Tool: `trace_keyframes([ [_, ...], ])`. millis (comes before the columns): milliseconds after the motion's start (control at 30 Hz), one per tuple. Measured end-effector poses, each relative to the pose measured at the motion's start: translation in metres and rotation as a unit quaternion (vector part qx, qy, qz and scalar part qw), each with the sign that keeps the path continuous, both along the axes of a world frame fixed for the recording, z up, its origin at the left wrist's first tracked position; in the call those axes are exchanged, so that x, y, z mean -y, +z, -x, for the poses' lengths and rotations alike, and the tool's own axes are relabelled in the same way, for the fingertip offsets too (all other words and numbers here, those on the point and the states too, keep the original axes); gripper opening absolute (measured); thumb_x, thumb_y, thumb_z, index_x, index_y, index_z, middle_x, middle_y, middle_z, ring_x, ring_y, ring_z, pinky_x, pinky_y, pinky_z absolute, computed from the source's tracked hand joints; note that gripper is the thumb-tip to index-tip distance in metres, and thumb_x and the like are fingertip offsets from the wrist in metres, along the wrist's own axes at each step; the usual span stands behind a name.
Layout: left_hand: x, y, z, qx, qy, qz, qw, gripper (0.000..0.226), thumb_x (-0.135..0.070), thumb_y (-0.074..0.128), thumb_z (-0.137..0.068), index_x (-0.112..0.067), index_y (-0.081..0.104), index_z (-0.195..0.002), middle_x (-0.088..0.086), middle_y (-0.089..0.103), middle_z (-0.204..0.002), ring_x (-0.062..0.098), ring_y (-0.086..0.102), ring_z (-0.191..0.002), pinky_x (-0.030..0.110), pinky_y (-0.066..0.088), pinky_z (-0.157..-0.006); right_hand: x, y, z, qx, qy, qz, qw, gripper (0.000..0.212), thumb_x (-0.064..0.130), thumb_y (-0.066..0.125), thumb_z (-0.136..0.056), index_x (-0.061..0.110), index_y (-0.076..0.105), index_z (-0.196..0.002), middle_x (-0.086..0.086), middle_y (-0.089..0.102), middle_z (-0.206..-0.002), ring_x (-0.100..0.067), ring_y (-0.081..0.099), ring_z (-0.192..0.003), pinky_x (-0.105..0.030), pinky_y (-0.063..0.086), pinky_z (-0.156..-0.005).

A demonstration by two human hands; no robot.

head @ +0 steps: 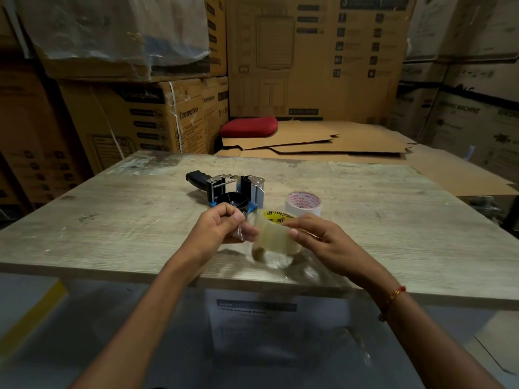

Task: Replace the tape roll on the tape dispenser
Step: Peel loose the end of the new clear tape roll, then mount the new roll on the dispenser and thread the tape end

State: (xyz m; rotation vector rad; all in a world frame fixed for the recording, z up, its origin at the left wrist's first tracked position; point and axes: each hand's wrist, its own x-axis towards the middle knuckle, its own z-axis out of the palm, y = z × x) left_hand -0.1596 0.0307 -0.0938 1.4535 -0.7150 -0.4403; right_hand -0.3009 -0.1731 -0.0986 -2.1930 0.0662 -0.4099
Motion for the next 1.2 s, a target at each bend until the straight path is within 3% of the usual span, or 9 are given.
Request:
trace_keyframes([
  [200,-0.007,-0.015,-0.004,0.054,0.025,-0.022,0.998,0.014,-0.011,0.056,-0.097,0.001,0.064,-0.099,0.007,0.076,-0.102,0.018,0.071,-0.094,0.026,0.057,-0.076,-0.003,-0.003,-0.002,-0.018,0.013,0.006,1.000,0.019,0.023,0.059,-0.099,0.024,0.072,-0.113,0.006,0.061,-0.120,-0.003,0.057,-0.111,-0.025,0.050,-0.095],
  [400,-0.011,-0.024,-0.004,0.072,0.002,-0.066,0.995,0.008,-0.011,0.062,-0.094,-0.009,0.068,-0.090,0.006,0.074,-0.089,0.013,0.067,-0.084,0.032,0.056,-0.081,-0.010,-0.009,-0.006,0.006,-0.017,0.046,0.999,0.020,0.031,0.045,-0.084,0.035,0.064,-0.087,0.008,0.062,-0.117,-0.005,0.055,-0.110,-0.019,0.042,-0.084],
  [533,-0.012,-0.025,-0.007,0.077,0.012,-0.049,0.996,0.006,-0.008,0.061,-0.094,-0.010,0.067,-0.093,0.006,0.072,-0.091,0.015,0.065,-0.084,0.038,0.056,-0.083,-0.013,-0.013,-0.002,0.057,-0.030,0.112,0.992,0.039,0.036,0.038,-0.080,0.025,0.069,-0.101,0.006,0.060,-0.124,-0.008,0.048,-0.121,-0.019,0.035,-0.101],
  [700,-0.007,-0.021,-0.006,0.156,0.027,-0.081,0.984,0.028,-0.010,0.063,-0.094,-0.033,0.064,-0.109,-0.004,0.064,-0.109,0.021,0.065,-0.097,0.041,0.062,-0.079,-0.011,-0.022,-0.003,0.079,-0.047,0.193,0.977,0.035,0.033,0.049,-0.084,0.023,0.070,-0.110,0.005,0.059,-0.126,-0.017,0.048,-0.121,-0.032,0.037,-0.104],
  [833,0.000,-0.014,-0.005,0.275,0.084,-0.111,0.951,0.013,-0.016,0.063,-0.094,-0.022,0.068,-0.104,-0.008,0.066,-0.100,0.002,0.062,-0.090,0.019,0.053,-0.074,-0.010,-0.024,-0.004,0.075,-0.045,0.222,0.971,0.034,0.046,0.054,-0.090,0.025,0.069,-0.112,0.006,0.060,-0.125,-0.015,0.050,-0.119,-0.031,0.040,-0.100],
  [900,0.002,-0.011,-0.010,0.320,0.180,-0.089,0.926,0.008,-0.016,0.062,-0.094,-0.019,0.069,-0.098,-0.005,0.066,-0.096,0.006,0.061,-0.089,0.017,0.048,-0.073,-0.012,-0.025,-0.005,0.078,-0.046,0.200,0.976,0.032,0.047,0.057,-0.091,0.024,0.069,-0.111,0.007,0.060,-0.122,-0.011,0.054,-0.114,-0.031,0.048,-0.094],
  [1033,0.004,-0.006,-0.039,0.301,0.282,-0.117,0.903,0.009,-0.023,0.060,-0.094,-0.018,0.067,-0.097,0.000,0.063,-0.102,0.021,0.060,-0.099,0.043,0.054,-0.085,-0.013,-0.023,-0.010,0.086,-0.069,0.081,0.991,0.015,0.031,0.064,-0.095,0.021,0.067,-0.106,0.006,0.061,-0.113,-0.015,0.061,-0.104,-0.037,0.056,-0.085],
  [1100,0.006,-0.002,-0.052,0.257,0.241,-0.156,0.923,0.016,-0.030,0.060,-0.095,-0.020,0.065,-0.107,0.002,0.058,-0.114,0.022,0.057,-0.110,0.038,0.052,-0.089,-0.015,-0.018,-0.012,0.089,-0.089,-0.003,0.992,0.012,0.031,0.063,-0.096,0.022,0.066,-0.103,0.004,0.065,-0.109,-0.018,0.065,-0.101,-0.035,0.058,-0.078],
  [1200,0.008,-0.002,-0.053,0.125,0.098,-0.169,0.973,0.034,-0.037,0.059,-0.096,-0.021,0.057,-0.126,0.003,0.054,-0.128,0.020,0.055,-0.116,0.023,0.047,-0.081,-0.017,-0.013,-0.012,0.084,-0.088,-0.109,0.987,0.014,0.029,0.061,-0.098,0.018,0.066,-0.105,-0.003,0.069,-0.107,-0.019,0.069,-0.096,-0.026,0.057,-0.067],
])
